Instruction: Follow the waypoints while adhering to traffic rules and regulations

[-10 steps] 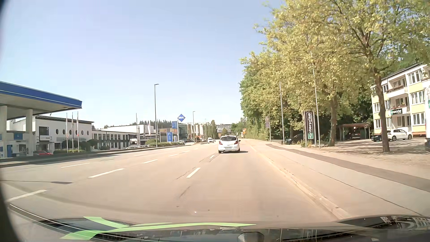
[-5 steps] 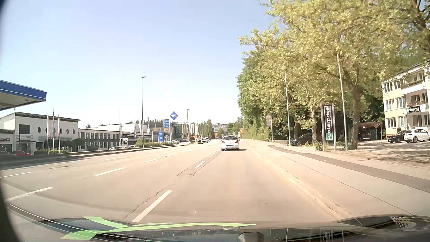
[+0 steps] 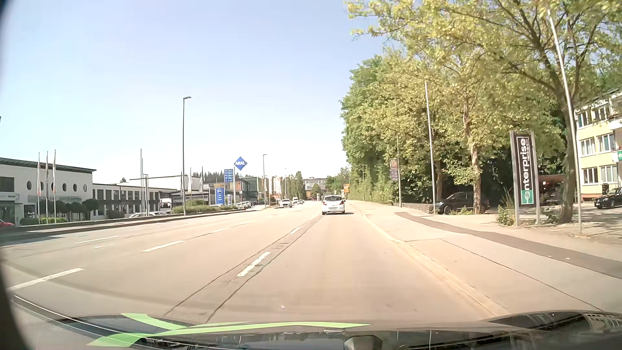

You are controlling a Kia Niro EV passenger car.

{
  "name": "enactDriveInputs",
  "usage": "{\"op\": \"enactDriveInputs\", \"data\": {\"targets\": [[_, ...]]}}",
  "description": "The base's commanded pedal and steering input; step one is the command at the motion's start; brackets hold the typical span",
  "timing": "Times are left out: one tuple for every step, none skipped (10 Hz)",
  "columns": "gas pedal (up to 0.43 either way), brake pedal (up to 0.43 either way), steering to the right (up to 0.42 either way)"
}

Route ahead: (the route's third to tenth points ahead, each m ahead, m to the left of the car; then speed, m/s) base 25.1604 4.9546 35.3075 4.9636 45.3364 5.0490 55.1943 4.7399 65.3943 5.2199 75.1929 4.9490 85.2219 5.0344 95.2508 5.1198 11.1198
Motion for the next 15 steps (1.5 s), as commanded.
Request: {"op": "enactDriveInputs", "data": {"targets": [[0.169, 0.0, -0.006], [0.169, 0.0, -0.005], [0.169, 0.0, -0.005], [0.169, 0.0, -0.004], [0.169, 0.0, -0.003], [0.169, 0.0, -0.001], [0.169, 0.0, -0.001], [0.169, 0.0, 0.0], [0.169, 0.0, 0.0], [0.169, 0.0, 0.0], [0.169, 0.0, 0.0], [0.169, 0.0, 0.0], [0.169, 0.0, 0.0], [0.169, 0.0, 0.0], [0.169, 0.0, 0.001]]}}
